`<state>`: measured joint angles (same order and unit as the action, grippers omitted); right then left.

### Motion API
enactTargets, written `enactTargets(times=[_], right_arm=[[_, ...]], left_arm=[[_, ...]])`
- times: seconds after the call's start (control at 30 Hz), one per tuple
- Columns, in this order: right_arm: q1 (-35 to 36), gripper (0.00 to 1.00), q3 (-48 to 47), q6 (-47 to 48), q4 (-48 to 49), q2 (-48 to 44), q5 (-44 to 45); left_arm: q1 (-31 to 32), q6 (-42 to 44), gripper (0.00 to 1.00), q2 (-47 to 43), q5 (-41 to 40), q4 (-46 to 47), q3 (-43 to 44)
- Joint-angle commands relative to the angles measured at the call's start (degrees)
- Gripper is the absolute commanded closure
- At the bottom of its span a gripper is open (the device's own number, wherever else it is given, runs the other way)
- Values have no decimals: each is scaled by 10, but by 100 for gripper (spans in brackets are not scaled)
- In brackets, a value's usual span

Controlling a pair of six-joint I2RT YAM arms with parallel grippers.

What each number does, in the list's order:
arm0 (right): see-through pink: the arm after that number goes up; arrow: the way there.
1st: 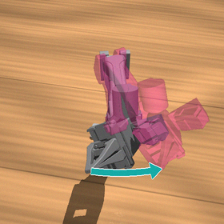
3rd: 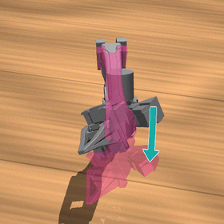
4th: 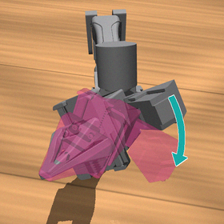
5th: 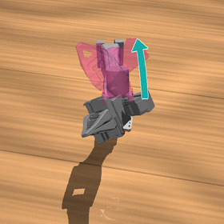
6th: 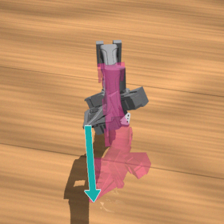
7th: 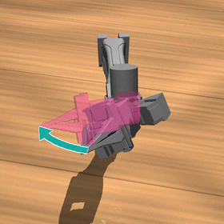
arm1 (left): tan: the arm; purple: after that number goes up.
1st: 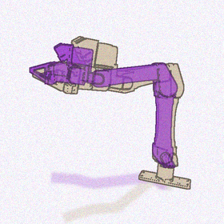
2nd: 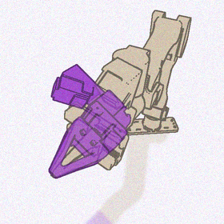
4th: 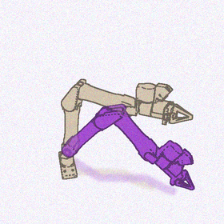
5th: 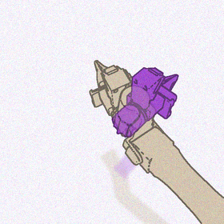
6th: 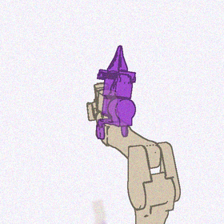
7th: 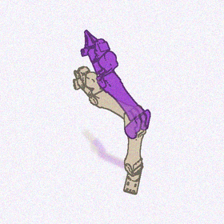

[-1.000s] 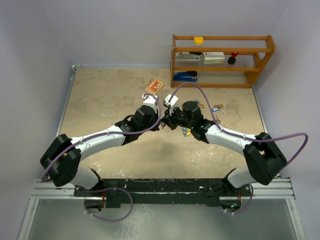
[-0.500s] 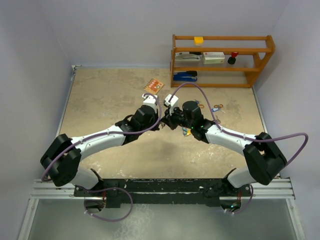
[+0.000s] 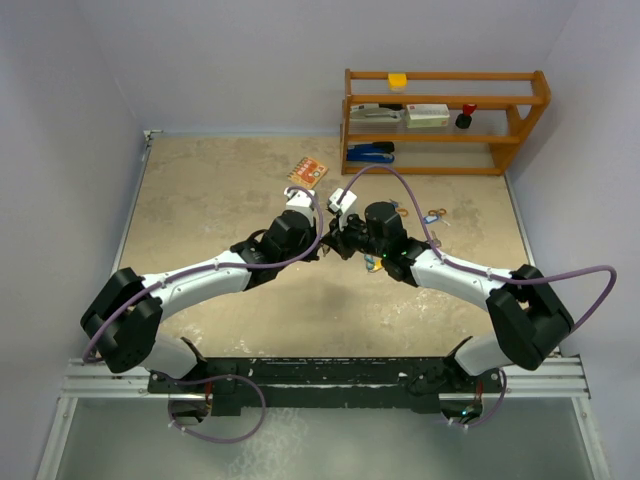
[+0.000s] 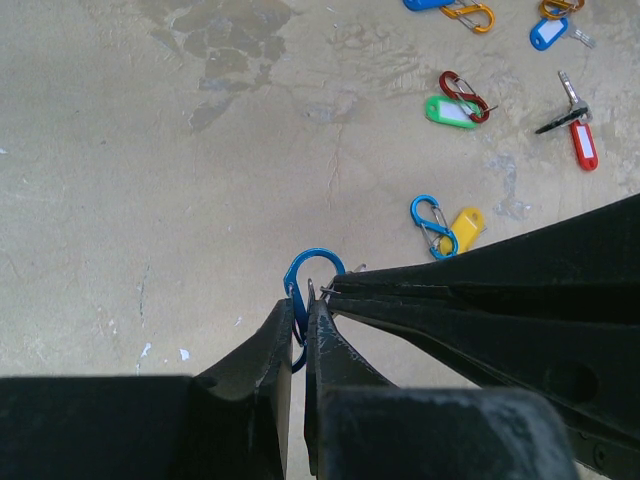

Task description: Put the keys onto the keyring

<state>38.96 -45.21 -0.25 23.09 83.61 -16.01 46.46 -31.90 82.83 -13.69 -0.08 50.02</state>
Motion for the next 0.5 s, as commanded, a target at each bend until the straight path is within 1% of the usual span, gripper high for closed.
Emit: enactTargets(times=[0.0,0.27,0.47], right_arm=[[0,100,-3,5,10,-13,-2],[0,100,-3,4,10,-14,-2],[0,100,-2,5,12,-14,7]], left_arm=[[-6,-5,100,-13,-10,48,18],[-8,-9,100,-9,-12,55,17],[-8,-7,100,-8,5,55,17]])
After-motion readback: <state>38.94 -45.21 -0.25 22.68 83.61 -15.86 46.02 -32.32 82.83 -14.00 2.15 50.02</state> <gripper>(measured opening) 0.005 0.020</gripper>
